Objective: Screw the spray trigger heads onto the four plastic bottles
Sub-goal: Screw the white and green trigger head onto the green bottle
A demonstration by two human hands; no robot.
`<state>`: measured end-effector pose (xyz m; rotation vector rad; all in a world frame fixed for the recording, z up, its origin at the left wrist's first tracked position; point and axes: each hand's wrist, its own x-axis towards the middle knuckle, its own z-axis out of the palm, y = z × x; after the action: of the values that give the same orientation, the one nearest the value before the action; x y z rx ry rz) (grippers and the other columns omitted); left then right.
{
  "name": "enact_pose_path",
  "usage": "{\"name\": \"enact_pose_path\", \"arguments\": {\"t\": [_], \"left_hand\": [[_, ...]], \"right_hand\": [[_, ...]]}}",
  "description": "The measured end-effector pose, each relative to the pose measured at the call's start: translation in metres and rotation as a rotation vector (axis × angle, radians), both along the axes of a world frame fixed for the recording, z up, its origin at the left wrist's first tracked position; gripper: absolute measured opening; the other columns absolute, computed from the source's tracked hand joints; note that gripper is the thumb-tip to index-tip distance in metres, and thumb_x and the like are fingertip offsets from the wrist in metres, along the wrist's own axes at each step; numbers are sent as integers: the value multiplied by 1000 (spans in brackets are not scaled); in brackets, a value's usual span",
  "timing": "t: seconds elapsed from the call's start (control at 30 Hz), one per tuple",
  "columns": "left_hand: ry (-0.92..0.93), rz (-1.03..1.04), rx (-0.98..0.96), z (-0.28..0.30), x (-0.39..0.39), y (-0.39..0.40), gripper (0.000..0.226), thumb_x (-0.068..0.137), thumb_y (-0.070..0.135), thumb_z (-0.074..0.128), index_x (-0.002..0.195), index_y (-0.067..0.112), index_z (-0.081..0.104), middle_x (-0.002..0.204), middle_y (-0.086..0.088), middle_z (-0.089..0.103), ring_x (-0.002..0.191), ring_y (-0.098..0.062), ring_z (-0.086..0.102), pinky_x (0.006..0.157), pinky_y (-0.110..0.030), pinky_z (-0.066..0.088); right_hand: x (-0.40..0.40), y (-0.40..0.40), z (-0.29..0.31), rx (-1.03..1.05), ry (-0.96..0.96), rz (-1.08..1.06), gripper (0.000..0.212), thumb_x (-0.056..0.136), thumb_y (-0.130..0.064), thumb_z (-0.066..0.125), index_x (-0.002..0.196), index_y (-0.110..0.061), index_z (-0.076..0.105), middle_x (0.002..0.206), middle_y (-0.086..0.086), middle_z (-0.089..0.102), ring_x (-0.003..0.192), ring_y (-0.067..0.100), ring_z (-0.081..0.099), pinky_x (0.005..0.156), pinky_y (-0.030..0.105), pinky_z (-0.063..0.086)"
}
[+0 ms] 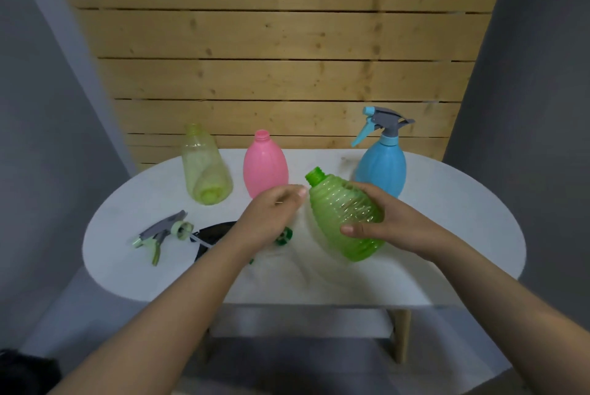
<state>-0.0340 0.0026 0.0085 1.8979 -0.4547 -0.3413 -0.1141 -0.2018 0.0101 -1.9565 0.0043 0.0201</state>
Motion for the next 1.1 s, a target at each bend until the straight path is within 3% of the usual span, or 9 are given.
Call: {"name": "enact_pose_path", "arguments": {"t": [0.07, 0.2, 0.3, 0.43, 0.57, 0.7, 0.83, 0.93, 1.1], "left_hand": [[-110, 50, 176, -7, 11, 10, 31, 91, 38, 51, 116, 24, 63, 115, 11, 61, 100, -4, 55, 80, -20, 41], [-182, 17, 561, -26, 25, 22, 43, 86, 44, 56, 125, 26, 57, 138, 3, 50, 129, -20, 42, 108, -41, 28], [-198, -19, 638, -33, 27, 21, 48, 85, 47, 56, 129, 29, 53, 141, 4, 48, 133, -19, 37, 101, -33, 22], [-211, -60, 637, -34, 31, 23, 53, 82, 49, 59, 131, 31, 50, 141, 8, 48, 134, -17, 36, 98, -32, 21], [-202, -106, 634, -34, 35, 21, 59, 79, 49, 63, 133, 30, 48, 138, 8, 51, 131, -20, 37, 98, -30, 21], [-322, -122, 543, -34, 33, 11, 30, 79, 41, 66, 98, 21, 53, 102, 4, 48, 97, -17, 41, 89, -31, 29], [-395, -139, 334, -30, 31, 3, 56, 80, 27, 68, 132, 18, 49, 124, -2, 48, 111, -14, 44, 89, -19, 31], [-453, -127, 240, -26, 29, 0, 59, 81, 22, 69, 135, 17, 47, 125, -2, 47, 110, -11, 44, 85, -12, 29], [-517, -14, 233, -20, 36, 11, 57, 81, 26, 68, 134, 21, 48, 117, 2, 46, 107, -9, 44, 89, -18, 31]], "right_hand": [[0, -5, 0, -59, 35, -40, 81, 53, -48, 78, 127, -41, 45, 114, -15, 61, 99, -4, 61, 81, 12, 48], [-1, -15, 1, -121, 97, -35, 75, 51, -53, 77, 119, -49, 46, 114, -17, 60, 101, -4, 58, 75, 11, 46], [0, -17, 1, -123, 122, -13, 65, 53, -50, 79, 109, -53, 48, 112, -18, 61, 95, -7, 59, 68, 7, 47], [2, -17, 0, -144, 138, -2, 60, 56, -48, 80, 106, -55, 48, 110, -20, 60, 95, -6, 58, 65, 4, 46], [3, -22, -1, -153, 140, 1, 77, 50, -53, 77, 121, -46, 49, 111, -18, 61, 97, -3, 59, 72, 10, 45], [2, -29, 2, -150, 121, -26, 85, 49, -53, 79, 128, -40, 49, 114, -17, 63, 100, -3, 60, 77, 13, 46], [0, -36, 4, -113, 99, -52, 82, 49, -52, 80, 125, -43, 51, 116, -13, 64, 104, 2, 61, 88, 23, 49], [-1, -39, 5, -110, 97, -65, 82, 49, -52, 80, 125, -42, 51, 116, -11, 65, 105, 6, 62, 90, 27, 50], [-2, -43, 6, -109, 84, -61, 81, 52, -46, 82, 127, -41, 51, 118, -9, 65, 108, 8, 62, 93, 29, 49]]}}
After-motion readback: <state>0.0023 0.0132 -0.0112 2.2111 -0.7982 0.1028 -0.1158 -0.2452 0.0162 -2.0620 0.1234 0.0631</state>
